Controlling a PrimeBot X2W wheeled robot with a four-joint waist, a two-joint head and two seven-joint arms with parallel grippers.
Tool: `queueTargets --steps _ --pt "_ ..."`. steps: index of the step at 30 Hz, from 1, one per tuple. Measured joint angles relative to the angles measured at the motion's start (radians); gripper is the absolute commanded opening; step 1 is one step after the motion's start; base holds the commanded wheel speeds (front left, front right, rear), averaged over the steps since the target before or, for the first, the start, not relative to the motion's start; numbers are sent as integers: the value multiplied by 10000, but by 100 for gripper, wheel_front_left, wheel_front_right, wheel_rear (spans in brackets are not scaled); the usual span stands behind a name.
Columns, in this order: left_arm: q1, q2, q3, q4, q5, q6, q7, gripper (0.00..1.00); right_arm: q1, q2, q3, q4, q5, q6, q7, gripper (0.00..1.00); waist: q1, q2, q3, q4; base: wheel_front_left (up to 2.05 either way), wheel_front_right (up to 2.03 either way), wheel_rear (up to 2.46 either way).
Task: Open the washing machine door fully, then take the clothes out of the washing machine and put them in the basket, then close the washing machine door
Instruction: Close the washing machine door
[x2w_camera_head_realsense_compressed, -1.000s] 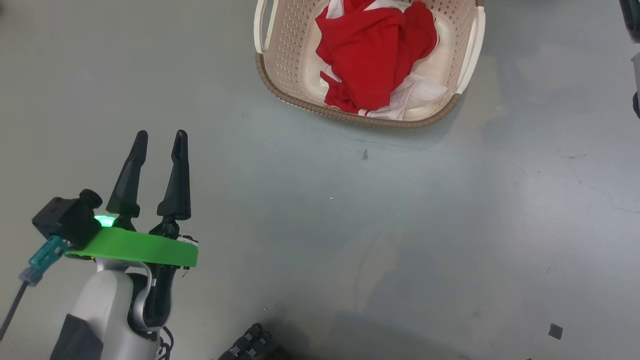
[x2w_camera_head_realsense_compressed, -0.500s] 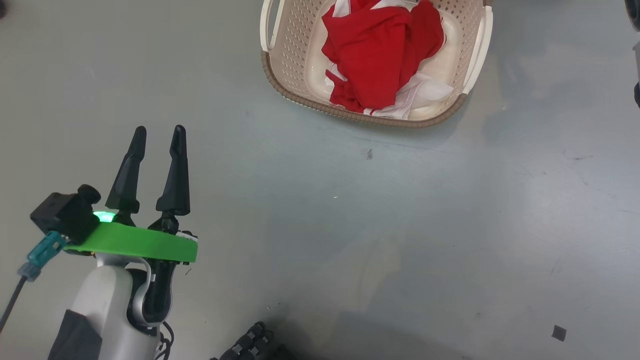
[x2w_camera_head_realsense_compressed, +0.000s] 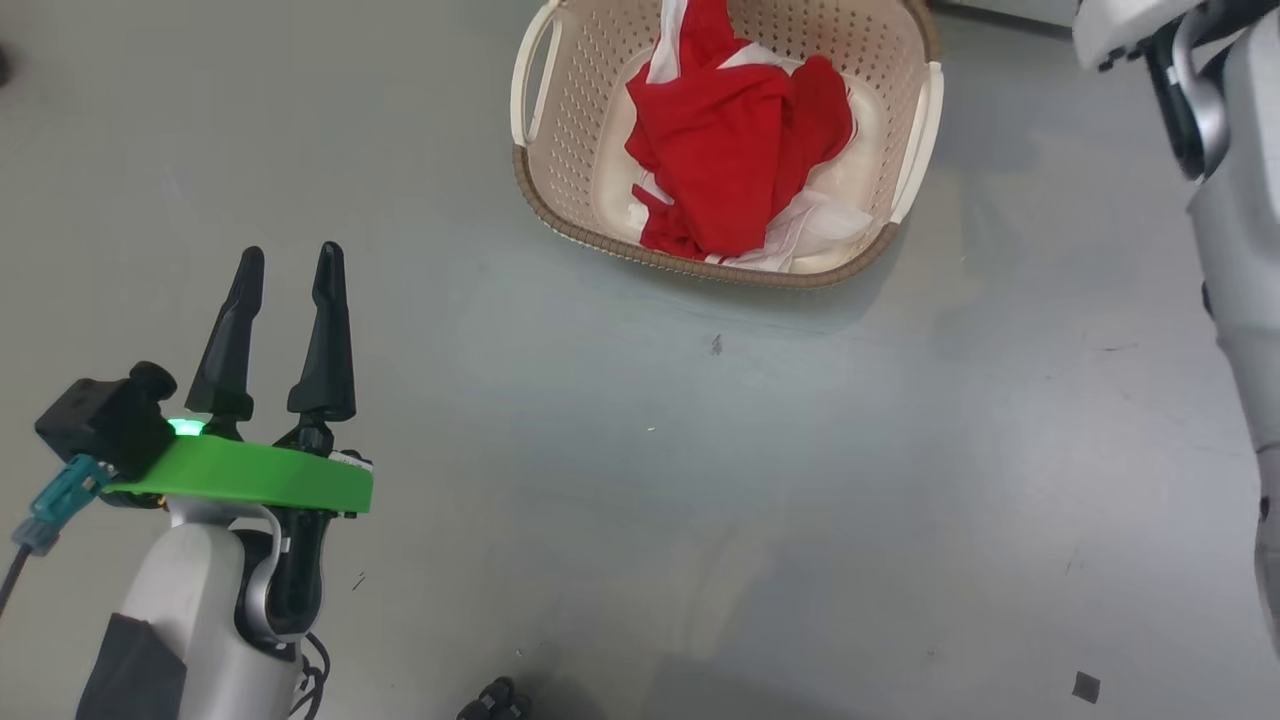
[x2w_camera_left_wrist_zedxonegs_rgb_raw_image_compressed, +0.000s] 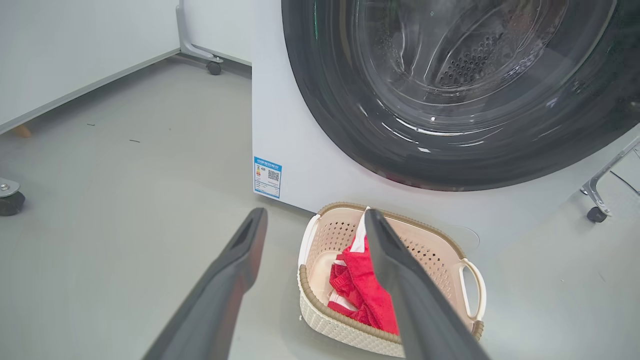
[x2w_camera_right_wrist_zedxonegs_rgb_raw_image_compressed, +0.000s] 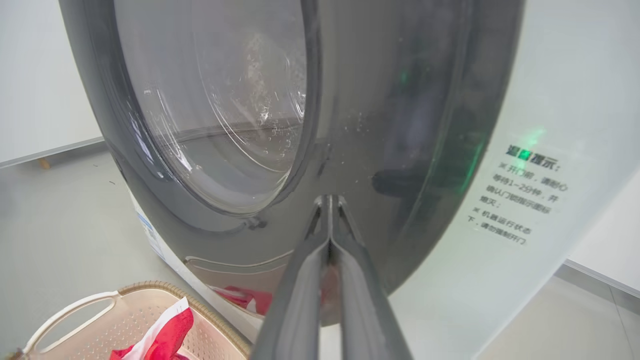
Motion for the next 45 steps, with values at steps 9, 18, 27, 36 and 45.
queueTargets --steps 9,18,27,36,45 --pt "35 453 334 69 374 0 0 100 1000 773 245 119 280 27 -117 0 0 0 -945 -529 0 0 0" --pt "530 859 535 201 533 0 0 100 2173 1233 272 -159 529 50 -117 0 -1 0 -1820 -1400 0 0 0" --pt "1137 986 656 280 639 0 0 100 3581 1308 77 -1085 721 52 -117 0 -1 0 -2745 -2330 0 0 0" --pt "1662 984 591 293 817 0 0 100 4997 1465 -259 -1914 1058 -29 -117 0 -2 0 -3681 -3062 0 0 0" --pt "2137 907 775 290 817 0 0 100 6254 1586 -422 -2608 1185 -169 -117 0 -1 0 -4394 -3672 0 0 0"
